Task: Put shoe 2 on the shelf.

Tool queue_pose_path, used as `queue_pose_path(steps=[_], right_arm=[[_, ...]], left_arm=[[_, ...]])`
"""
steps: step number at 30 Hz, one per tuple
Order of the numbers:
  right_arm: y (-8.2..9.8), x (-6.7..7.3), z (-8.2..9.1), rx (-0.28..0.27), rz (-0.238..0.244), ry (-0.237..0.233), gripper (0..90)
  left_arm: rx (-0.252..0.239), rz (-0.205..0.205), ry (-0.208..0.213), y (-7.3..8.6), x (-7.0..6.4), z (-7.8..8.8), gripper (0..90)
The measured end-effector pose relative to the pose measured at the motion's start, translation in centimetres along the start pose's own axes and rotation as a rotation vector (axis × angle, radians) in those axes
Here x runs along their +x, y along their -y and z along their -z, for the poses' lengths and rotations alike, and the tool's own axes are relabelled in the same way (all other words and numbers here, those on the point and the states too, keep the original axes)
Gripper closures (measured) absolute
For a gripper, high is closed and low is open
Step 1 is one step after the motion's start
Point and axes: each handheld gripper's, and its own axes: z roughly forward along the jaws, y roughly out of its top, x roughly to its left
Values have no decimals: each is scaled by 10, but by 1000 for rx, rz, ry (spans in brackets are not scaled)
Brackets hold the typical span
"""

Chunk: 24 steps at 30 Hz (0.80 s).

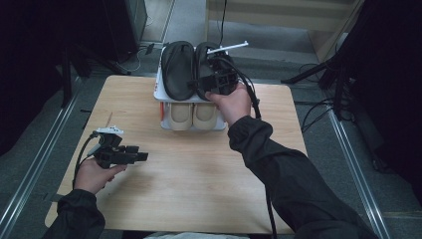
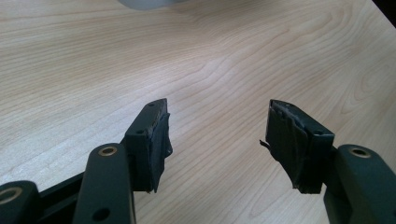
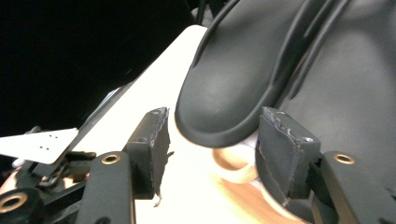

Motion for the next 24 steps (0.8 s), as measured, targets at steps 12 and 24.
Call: queue_pose_path(steps=[12, 24], right_arm=[[32, -1, 2, 24, 52, -93, 412], [70, -21, 5, 30, 96, -165, 413]], left_arm=[[2, 1, -4, 1, 0, 0, 396], [5, 3, -10, 1, 0, -1, 395]])
